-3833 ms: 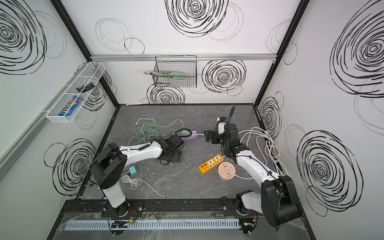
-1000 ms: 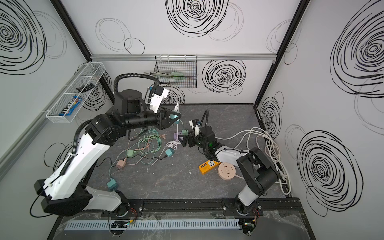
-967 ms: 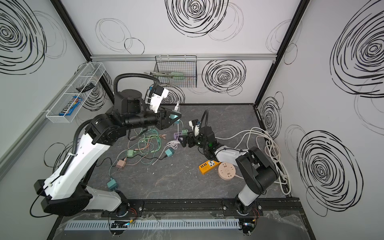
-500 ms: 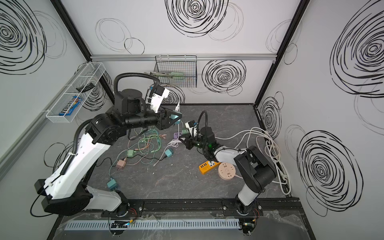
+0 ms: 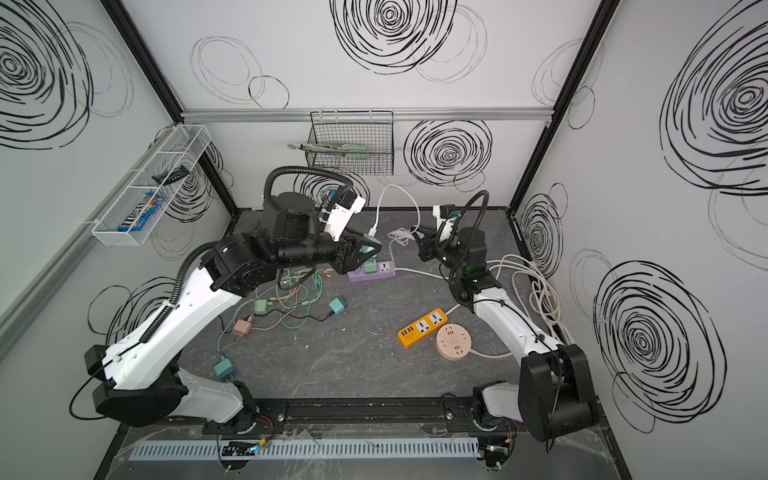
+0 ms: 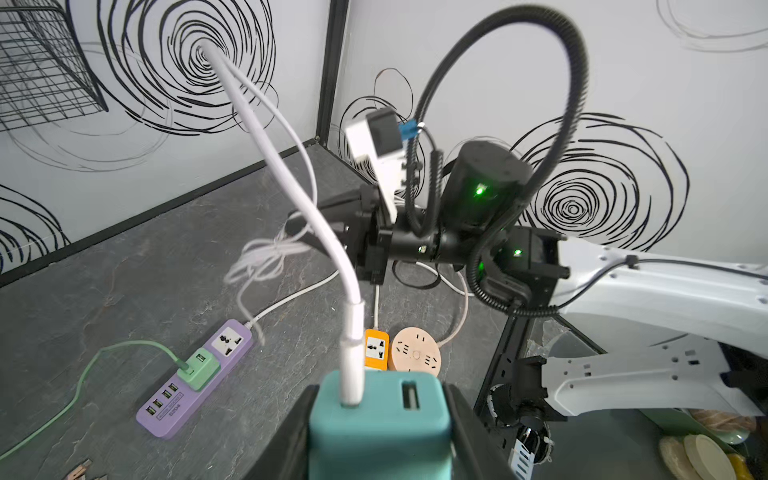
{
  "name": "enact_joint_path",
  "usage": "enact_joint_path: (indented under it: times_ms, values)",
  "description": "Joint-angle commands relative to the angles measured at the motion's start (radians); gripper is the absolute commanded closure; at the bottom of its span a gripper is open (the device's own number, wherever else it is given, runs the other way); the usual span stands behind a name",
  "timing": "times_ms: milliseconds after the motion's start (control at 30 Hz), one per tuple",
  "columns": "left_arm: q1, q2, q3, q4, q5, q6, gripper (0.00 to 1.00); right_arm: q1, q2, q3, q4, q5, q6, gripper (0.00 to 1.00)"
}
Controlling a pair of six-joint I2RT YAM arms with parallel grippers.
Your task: Insert the plug
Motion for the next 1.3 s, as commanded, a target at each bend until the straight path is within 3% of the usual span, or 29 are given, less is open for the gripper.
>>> enact_joint_path:
  times_ms: [0,167,300,500,633,667,700,767,800,867,1033,1100,1200,1267]
  values:
    - [-0.022,0.037,-0.008,0.177,0.040,0.025,1.00,-0.067,-0.024,0.060,-0.039,0.100,-0.025,1.00]
    - [-0.029,0.135,0.026,0.288,-0.010,0.048,1.00,-0.179,0.078,0.156,0.026,0.156,-0.065,1.00]
    - [-0.029,0.260,0.121,0.332,-0.033,0.059,1.00,-0.245,0.266,0.326,0.074,0.109,-0.178,1.00]
    - [-0.035,0.456,0.191,0.433,-0.122,0.057,1.00,-0.295,0.515,0.554,-0.020,0.226,-0.329,1.00]
    - [-0.036,0.583,0.185,0.476,-0.126,0.080,1.00,-0.338,0.638,0.633,-0.142,0.217,-0.432,0.98]
    - [-0.035,0.617,0.183,0.479,-0.130,0.094,1.00,-0.344,0.657,0.639,-0.191,0.220,-0.450,0.87]
    - [-0.033,0.648,0.185,0.480,-0.130,0.111,1.00,-0.348,0.669,0.639,-0.243,0.226,-0.455,0.64]
    - [-0.027,0.697,0.189,0.480,-0.132,0.143,1.00,-0.356,0.672,0.627,-0.333,0.241,-0.452,0.45]
    - [-0.021,0.724,0.197,0.475,-0.126,0.157,1.00,-0.359,0.661,0.609,-0.362,0.260,-0.434,0.24]
    - [-0.006,0.772,0.221,0.464,-0.105,0.173,1.00,-0.362,0.622,0.558,-0.388,0.315,-0.392,0.00]
    - [0.032,0.847,0.262,0.436,-0.038,0.222,1.00,-0.370,0.500,0.456,-0.463,0.451,-0.257,0.03]
    - [0.036,0.851,0.257,0.439,-0.012,0.263,1.00,-0.381,0.450,0.420,-0.479,0.397,-0.204,0.03]
    - [0.043,0.854,0.254,0.435,0.027,0.347,1.00,-0.381,0.375,0.359,-0.496,0.220,-0.149,0.03]
    - [0.046,0.856,0.255,0.419,0.049,0.417,1.00,-0.379,0.319,0.310,-0.493,0.113,-0.029,0.02]
